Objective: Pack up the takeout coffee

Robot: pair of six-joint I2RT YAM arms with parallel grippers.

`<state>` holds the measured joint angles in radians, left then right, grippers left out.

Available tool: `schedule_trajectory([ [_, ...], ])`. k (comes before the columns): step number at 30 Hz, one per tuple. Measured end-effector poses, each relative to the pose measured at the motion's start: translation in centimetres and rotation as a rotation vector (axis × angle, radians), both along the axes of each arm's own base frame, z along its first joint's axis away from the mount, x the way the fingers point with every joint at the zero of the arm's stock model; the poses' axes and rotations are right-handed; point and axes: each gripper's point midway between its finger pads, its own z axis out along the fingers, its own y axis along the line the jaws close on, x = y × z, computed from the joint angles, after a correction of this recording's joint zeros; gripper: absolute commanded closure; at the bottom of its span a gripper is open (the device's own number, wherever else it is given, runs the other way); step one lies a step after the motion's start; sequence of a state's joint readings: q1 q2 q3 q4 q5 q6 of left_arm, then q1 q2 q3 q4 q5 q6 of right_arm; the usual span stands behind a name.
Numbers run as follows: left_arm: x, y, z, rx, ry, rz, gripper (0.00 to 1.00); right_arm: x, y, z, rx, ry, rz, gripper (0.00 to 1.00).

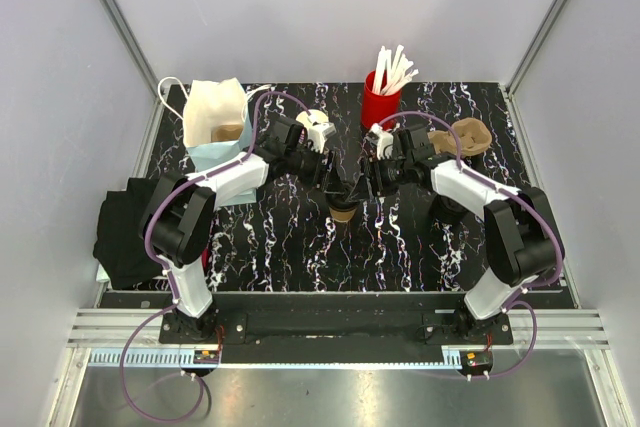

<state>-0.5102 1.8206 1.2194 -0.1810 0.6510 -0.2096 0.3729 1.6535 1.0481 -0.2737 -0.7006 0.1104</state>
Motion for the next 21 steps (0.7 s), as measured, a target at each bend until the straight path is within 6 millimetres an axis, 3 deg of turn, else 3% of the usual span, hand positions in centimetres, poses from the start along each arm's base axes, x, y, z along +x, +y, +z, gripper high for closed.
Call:
schedule_trajectory([
  [7, -0.2, 0.0, 0.0, 0.000, 0.008, -0.007, 0.23, 1.2, 0.0, 0.0, -0.021, -0.023, -0.023, 0.32],
  [21, 0.2, 0.5, 0.3, -0.012, 0.010, 0.000, 0.21, 4.0, -0.1, 0.0, -0.067, -0.085, -0.053, 0.32],
])
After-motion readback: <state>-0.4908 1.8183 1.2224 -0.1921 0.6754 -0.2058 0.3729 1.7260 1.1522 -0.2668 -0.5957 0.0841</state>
